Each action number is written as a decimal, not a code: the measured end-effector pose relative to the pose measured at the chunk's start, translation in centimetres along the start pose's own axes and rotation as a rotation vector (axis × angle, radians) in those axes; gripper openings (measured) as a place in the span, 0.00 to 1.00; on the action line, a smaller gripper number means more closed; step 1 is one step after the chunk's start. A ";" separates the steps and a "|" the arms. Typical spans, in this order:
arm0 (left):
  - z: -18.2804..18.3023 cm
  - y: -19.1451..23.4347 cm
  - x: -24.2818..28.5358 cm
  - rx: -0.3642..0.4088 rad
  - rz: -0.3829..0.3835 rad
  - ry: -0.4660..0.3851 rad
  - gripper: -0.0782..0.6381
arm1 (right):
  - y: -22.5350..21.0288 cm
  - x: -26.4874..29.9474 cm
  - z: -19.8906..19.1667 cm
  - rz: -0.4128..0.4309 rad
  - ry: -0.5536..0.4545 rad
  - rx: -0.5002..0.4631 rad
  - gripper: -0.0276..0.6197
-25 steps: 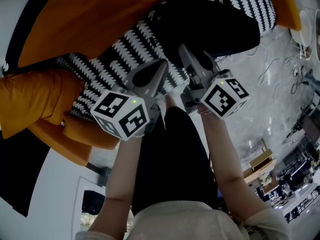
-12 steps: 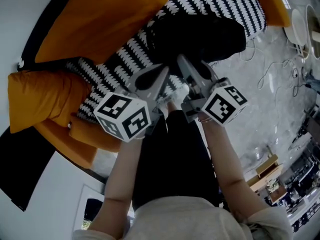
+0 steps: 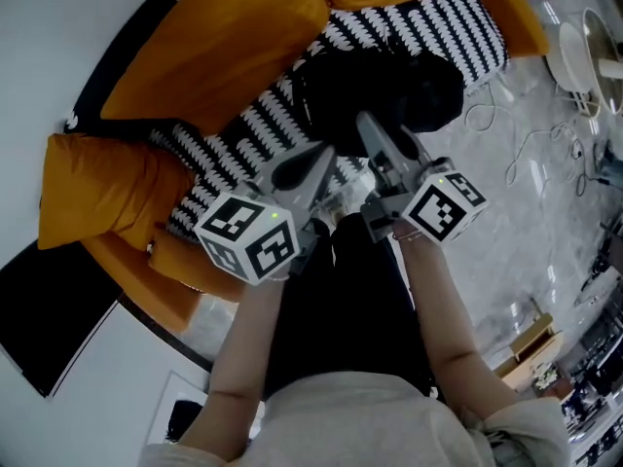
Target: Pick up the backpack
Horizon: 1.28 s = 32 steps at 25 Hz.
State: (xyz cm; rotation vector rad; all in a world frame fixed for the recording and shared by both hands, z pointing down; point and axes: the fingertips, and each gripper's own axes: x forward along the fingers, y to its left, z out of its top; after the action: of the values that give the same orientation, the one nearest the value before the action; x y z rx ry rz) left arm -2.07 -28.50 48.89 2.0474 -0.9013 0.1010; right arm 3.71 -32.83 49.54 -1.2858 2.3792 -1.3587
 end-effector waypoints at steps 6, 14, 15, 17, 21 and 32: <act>1.4 -2.8 -1.9 0.013 -0.004 -0.019 0.12 | 1.5 -2.7 2.2 -0.002 -0.057 0.040 0.12; 4.7 -6.0 -3.5 0.075 -0.019 -0.050 0.12 | 4.9 -4.5 4.5 0.015 -0.067 0.030 0.12; 5.3 -6.3 -3.7 0.082 -0.017 -0.058 0.12 | 5.4 -4.6 4.7 0.026 -0.063 0.026 0.12; 6.5 -6.7 -4.1 0.090 -0.015 -0.079 0.12 | 6.7 -4.6 5.1 0.052 -0.053 0.020 0.12; 8.5 -8.5 -5.5 0.105 -0.043 -0.088 0.12 | 9.7 -4.5 5.6 0.099 -0.039 0.016 0.12; 14.2 -12.7 -9.3 0.210 -0.042 -0.189 0.12 | 17.1 -5.6 10.7 0.218 -0.085 -0.058 0.12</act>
State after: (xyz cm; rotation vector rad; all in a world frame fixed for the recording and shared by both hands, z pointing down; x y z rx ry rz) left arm -4.46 -29.31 27.87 2.2989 -0.9972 -0.0225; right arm 1.76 -31.77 28.68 -1.0374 2.4330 -1.1580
